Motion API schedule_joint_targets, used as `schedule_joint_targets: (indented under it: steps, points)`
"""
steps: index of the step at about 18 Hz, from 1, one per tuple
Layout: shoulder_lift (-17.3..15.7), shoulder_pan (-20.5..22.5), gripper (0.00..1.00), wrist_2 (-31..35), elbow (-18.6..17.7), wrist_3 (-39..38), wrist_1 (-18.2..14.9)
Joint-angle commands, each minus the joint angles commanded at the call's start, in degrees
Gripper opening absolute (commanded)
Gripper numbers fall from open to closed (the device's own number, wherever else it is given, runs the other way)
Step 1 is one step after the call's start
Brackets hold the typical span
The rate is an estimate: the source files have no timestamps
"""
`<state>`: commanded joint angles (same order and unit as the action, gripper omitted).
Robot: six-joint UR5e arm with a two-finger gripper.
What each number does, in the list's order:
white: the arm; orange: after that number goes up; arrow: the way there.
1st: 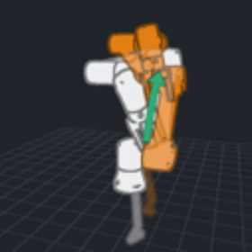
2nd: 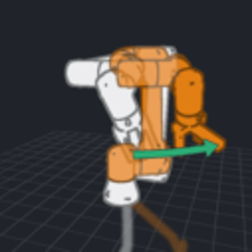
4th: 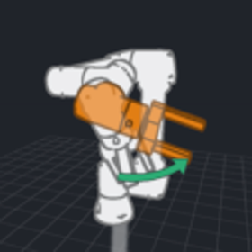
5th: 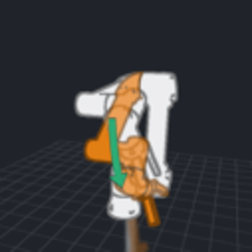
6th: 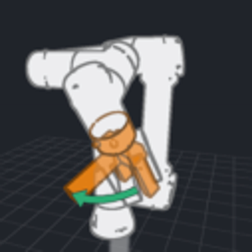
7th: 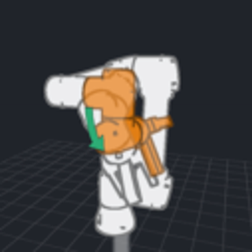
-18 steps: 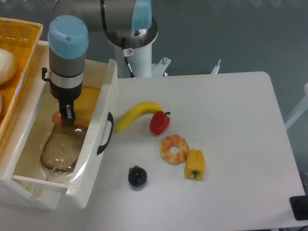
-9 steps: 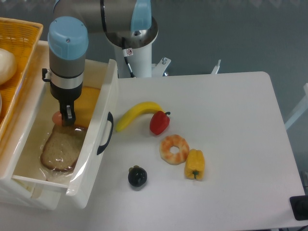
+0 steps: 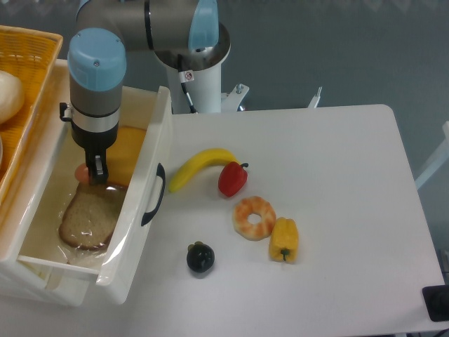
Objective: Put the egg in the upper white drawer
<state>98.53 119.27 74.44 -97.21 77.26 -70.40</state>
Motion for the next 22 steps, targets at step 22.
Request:
schedule_joint_targets:
  steps: [22]
  points:
    - [0.4, -0.2, 0.53, 0.0, -0.1, -0.1, 0.1]
